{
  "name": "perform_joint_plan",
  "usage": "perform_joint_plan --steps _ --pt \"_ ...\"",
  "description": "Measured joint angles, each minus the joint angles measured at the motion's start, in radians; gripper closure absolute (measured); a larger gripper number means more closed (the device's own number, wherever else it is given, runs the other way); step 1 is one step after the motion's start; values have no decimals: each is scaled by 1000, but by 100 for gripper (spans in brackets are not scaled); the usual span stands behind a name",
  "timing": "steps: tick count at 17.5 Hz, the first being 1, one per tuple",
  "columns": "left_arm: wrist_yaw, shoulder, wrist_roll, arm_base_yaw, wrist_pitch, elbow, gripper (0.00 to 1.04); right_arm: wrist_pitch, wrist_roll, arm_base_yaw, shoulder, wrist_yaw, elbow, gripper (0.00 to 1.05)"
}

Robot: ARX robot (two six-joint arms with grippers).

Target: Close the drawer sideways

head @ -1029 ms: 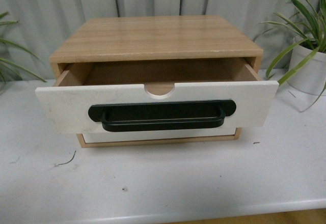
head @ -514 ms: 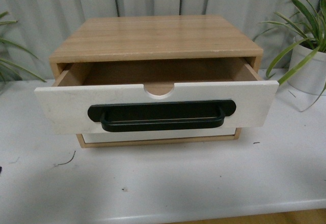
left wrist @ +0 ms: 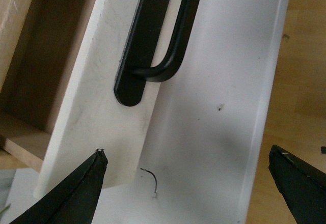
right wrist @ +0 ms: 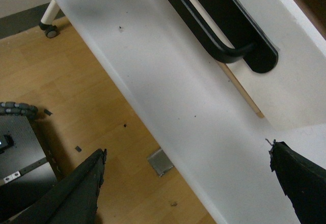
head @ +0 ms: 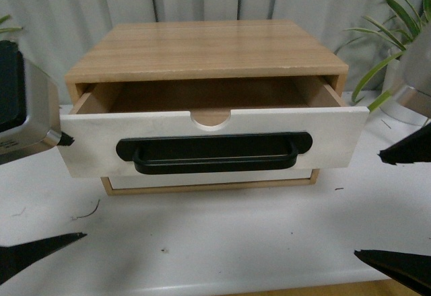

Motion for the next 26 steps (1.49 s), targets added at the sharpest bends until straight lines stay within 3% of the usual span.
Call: perform_joint_plan --steps 5,10,20,26 --pt "-35 174 106 -3 -94 124 7 -46 -74 34 143 -9 120 6" --pt "-83 310 137 3 -72 214 7 -32 -111 47 281 6 236 6" --pt "-133 455 102 -16 -39 408 7 41 -81 -3 613 110 521 6" --pt "-146 522 77 -36 -8 429 7 58 -13 -6 683 102 569 7"
